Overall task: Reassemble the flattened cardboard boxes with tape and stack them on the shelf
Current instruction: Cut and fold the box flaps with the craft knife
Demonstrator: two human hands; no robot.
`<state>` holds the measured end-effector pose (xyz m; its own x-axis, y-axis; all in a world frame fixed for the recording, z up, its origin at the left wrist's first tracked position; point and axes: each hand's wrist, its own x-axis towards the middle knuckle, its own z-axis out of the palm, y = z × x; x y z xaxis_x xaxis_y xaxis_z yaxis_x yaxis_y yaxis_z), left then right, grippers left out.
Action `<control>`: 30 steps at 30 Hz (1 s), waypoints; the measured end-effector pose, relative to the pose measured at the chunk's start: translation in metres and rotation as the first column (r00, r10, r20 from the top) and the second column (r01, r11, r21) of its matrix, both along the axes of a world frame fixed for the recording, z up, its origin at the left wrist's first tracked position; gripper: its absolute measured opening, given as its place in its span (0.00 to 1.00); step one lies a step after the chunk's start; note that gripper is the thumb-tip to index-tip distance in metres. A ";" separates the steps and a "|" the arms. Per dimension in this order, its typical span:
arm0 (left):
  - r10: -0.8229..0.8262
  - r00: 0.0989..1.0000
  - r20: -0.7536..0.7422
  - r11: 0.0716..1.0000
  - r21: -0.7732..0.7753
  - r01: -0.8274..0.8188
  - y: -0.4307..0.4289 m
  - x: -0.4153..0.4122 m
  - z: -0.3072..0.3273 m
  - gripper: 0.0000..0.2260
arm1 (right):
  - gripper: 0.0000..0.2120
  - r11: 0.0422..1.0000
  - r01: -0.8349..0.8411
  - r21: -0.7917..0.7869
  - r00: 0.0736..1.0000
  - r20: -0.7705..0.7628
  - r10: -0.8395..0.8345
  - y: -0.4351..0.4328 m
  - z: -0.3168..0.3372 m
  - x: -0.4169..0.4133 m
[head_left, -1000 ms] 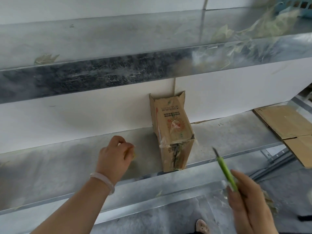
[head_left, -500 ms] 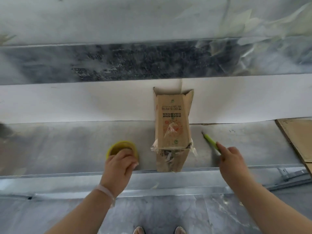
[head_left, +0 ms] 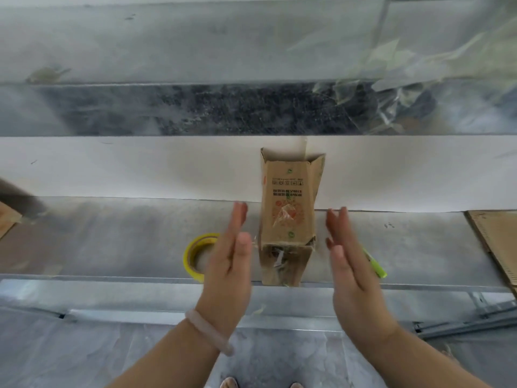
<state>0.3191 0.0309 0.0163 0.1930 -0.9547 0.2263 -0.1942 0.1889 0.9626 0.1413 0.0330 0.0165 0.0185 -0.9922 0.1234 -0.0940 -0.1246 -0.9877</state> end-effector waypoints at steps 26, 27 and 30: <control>-0.203 0.954 -0.222 0.975 0.048 0.218 -0.008 -0.022 -0.004 0.25 | 0.20 0.963 -0.031 0.266 0.984 0.176 -0.017 -0.010 -0.006 0.037; -0.219 0.936 -0.276 0.967 0.069 0.246 -0.007 -0.022 -0.004 0.24 | 0.19 0.951 -0.038 0.308 0.983 0.184 -0.020 -0.011 -0.007 0.034; -0.241 0.900 -0.362 0.941 0.139 0.308 -0.006 -0.021 -0.004 0.23 | 0.19 0.911 -0.023 0.411 0.992 0.123 -0.031 -0.015 -0.002 0.031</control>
